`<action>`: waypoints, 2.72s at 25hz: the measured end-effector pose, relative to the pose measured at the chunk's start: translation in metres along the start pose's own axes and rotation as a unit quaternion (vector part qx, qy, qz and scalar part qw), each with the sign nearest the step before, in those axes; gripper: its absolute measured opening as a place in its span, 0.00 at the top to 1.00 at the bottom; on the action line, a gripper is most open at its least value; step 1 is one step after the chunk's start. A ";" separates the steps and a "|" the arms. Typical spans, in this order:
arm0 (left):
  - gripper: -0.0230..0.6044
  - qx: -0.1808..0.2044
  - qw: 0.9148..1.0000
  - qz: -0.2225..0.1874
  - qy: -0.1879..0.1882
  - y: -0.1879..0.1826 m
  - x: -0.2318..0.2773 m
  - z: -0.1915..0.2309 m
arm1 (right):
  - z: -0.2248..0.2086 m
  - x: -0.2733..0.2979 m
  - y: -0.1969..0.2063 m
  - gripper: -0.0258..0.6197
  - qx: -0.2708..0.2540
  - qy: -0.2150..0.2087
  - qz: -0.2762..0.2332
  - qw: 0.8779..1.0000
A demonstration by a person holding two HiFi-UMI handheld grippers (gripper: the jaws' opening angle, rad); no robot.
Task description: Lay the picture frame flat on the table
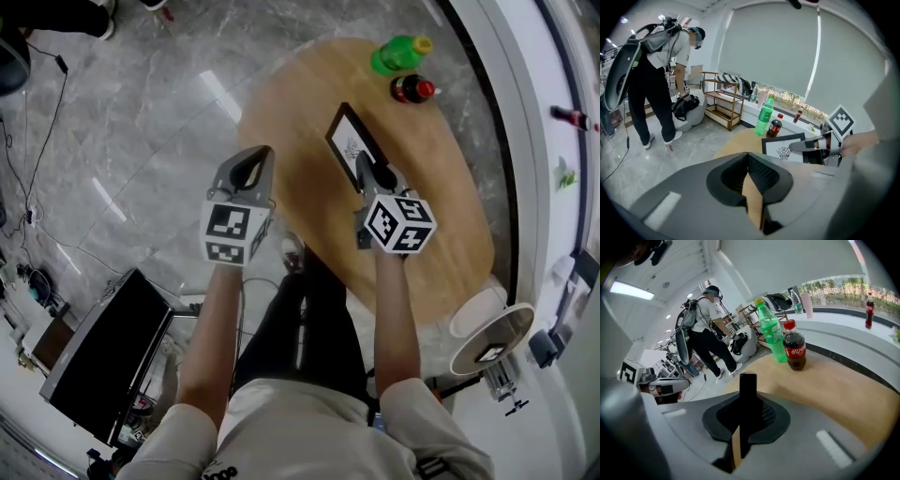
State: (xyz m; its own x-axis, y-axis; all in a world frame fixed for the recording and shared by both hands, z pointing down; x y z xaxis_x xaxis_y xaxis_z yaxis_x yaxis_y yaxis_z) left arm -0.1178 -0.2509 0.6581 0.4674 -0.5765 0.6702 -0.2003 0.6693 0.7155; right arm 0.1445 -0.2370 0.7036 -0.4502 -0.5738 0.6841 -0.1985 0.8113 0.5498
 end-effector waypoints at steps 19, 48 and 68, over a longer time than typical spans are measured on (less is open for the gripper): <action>0.95 0.006 0.999 0.027 0.020 0.013 0.013 -0.008 | -0.040 0.014 0.022 0.88 0.111 0.011 0.010 0.994; 0.95 0.017 0.998 0.046 0.039 0.022 0.019 -0.020 | -0.073 0.022 0.062 0.58 0.130 0.076 0.096 0.984; 0.95 0.020 0.997 0.051 0.049 0.026 0.022 -0.025 | -0.069 0.024 0.074 0.43 0.062 0.093 0.137 0.984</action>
State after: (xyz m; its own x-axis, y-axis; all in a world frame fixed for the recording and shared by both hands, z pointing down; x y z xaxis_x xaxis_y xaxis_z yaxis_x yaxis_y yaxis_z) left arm -0.0914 -0.2339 0.6866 0.5235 -0.4564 0.7195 -0.2854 0.7017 0.6528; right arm 0.1791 -0.1984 0.7943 -0.3365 -0.3326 0.8810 -0.2025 0.9392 0.2772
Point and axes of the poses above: the fingertips, and each gripper's own axes: x forward along the fingers, z to its left, y out of its underside, the point moved 10 cm from there along -x, backward along the fingers
